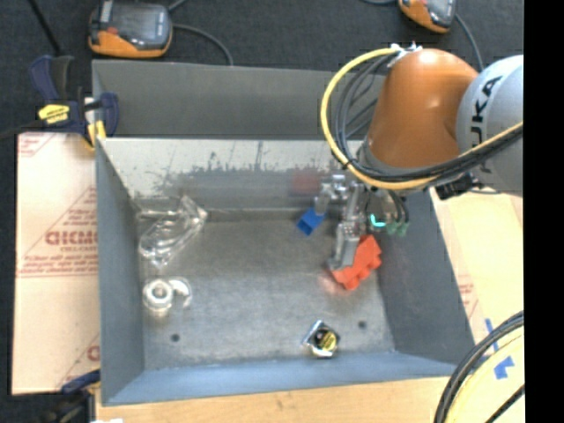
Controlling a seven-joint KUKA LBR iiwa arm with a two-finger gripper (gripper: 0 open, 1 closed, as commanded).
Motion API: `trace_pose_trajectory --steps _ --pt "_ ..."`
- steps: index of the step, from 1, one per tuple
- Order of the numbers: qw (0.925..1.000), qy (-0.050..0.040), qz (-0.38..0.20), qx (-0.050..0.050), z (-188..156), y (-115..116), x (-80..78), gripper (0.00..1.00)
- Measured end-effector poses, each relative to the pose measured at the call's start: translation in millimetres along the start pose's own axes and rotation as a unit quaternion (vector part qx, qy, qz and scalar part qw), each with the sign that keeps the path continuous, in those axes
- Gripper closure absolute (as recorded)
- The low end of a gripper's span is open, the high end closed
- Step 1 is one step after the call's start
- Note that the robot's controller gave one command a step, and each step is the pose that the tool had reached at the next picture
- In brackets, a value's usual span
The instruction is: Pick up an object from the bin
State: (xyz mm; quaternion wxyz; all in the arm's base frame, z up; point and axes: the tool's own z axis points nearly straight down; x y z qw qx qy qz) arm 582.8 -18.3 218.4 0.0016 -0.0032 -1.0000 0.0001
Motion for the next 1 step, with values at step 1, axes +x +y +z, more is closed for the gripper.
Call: trace_pose_trajectory --steps 1 --pt "0.9949 -0.004 -0.101 0.001 150.3 -136.0 -30.9 0.0"
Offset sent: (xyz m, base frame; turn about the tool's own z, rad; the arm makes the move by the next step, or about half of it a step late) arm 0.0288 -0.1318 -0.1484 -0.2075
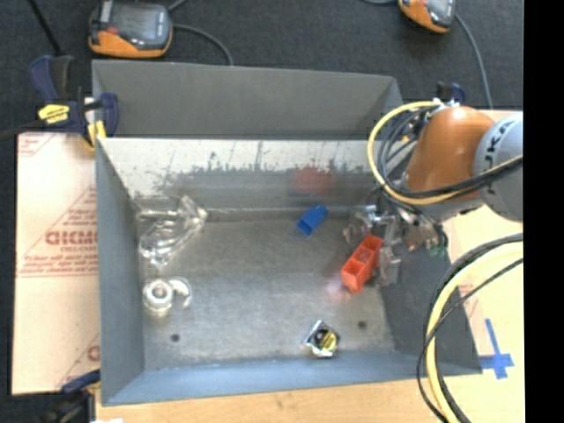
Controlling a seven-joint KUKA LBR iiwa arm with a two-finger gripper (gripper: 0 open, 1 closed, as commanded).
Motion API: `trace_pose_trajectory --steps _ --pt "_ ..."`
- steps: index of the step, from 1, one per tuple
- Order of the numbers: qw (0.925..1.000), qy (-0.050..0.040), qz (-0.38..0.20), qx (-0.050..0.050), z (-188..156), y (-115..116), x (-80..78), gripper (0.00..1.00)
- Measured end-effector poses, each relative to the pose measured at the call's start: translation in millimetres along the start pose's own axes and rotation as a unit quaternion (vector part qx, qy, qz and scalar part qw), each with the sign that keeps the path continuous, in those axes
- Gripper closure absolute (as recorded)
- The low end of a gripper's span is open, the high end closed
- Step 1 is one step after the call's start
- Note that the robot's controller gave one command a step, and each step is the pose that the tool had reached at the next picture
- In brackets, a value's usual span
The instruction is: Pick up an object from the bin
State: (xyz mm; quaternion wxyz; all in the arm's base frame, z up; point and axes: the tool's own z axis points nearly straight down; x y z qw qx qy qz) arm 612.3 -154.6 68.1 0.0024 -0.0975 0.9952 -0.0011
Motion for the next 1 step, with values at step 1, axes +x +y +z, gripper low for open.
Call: trace_pose_trajectory --steps 1 --pt "0.9981 0.0009 -0.062 0.0 -34.2 5.1 12.0 0.0"
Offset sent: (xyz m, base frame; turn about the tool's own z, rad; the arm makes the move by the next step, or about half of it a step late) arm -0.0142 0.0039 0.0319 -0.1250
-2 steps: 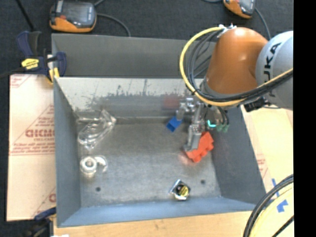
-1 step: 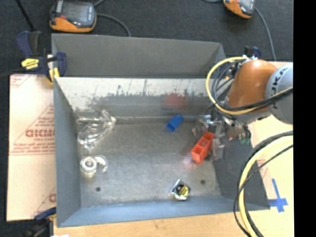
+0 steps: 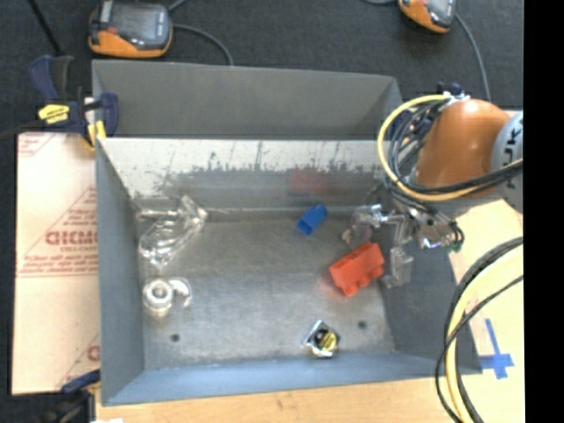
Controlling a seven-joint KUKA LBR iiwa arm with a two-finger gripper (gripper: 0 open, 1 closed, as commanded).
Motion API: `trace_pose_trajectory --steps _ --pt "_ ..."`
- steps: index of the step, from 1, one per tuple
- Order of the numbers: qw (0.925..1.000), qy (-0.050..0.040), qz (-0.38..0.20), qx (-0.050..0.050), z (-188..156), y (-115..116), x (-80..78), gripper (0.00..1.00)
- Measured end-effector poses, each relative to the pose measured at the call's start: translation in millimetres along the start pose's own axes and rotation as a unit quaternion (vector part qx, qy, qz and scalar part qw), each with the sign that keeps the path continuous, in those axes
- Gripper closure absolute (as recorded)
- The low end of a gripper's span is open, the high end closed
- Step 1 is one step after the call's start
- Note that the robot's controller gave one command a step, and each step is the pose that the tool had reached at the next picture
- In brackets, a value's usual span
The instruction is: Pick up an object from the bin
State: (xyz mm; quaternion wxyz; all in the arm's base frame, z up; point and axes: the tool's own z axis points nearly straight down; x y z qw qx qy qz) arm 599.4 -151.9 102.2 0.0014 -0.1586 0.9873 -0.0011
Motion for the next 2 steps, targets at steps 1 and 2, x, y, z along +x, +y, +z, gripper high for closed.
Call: trace_pose_trajectory --steps 1,2 --pt "0.9937 -0.0019 -0.112 0.001 -13 -2 1.2 0.0" --pt "0.9845 -0.0048 -0.175 -0.005 28 2 1.3 0.0"
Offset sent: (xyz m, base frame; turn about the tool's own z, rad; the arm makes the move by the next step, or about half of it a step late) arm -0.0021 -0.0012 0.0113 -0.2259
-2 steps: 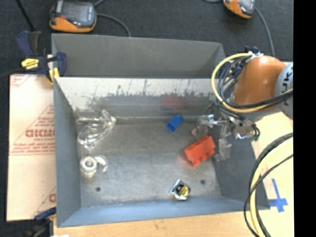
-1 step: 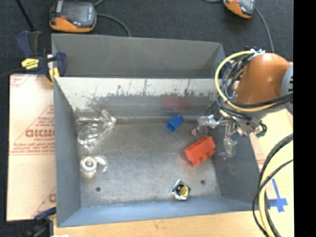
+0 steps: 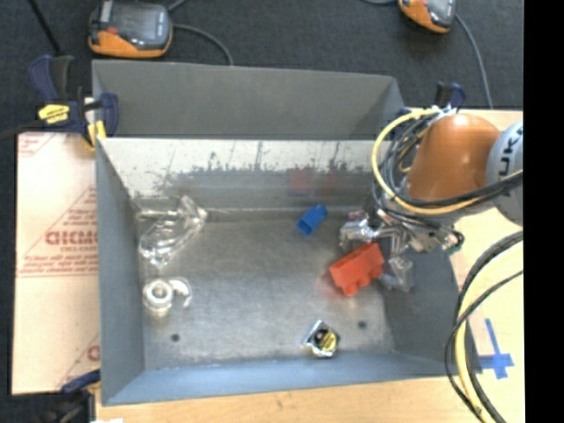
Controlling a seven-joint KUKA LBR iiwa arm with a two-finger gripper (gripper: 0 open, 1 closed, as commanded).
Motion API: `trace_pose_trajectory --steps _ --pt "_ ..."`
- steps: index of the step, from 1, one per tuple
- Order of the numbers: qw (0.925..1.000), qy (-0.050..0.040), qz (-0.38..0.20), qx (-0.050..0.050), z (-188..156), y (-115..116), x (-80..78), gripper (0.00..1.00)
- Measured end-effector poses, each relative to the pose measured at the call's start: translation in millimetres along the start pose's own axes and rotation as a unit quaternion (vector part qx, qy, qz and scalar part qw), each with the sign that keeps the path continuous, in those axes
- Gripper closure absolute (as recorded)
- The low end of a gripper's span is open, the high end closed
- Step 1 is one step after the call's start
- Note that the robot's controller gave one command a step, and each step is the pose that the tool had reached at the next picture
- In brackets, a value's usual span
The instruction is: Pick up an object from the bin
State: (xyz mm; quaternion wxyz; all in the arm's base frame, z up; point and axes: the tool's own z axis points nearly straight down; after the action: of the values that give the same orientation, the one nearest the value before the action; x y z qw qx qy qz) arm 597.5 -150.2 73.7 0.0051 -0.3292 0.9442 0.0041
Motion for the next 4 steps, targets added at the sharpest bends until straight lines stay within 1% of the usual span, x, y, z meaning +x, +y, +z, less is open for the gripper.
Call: trace_pose_trajectory --steps 1,2,3,4 --pt "1.0 -0.0035 0.002 0.001 -2 -1 -2.4 0.0" --pt "1.0 -0.0035 0.003 0.002 -3 -2 -2.0 1.0" --pt "1.0 0.0025 0.003 0.004 -10 -3 -3.1 1.0" --pt "1.0 0.0028 0.004 0.006 -69 -5 -5.1 1.0"
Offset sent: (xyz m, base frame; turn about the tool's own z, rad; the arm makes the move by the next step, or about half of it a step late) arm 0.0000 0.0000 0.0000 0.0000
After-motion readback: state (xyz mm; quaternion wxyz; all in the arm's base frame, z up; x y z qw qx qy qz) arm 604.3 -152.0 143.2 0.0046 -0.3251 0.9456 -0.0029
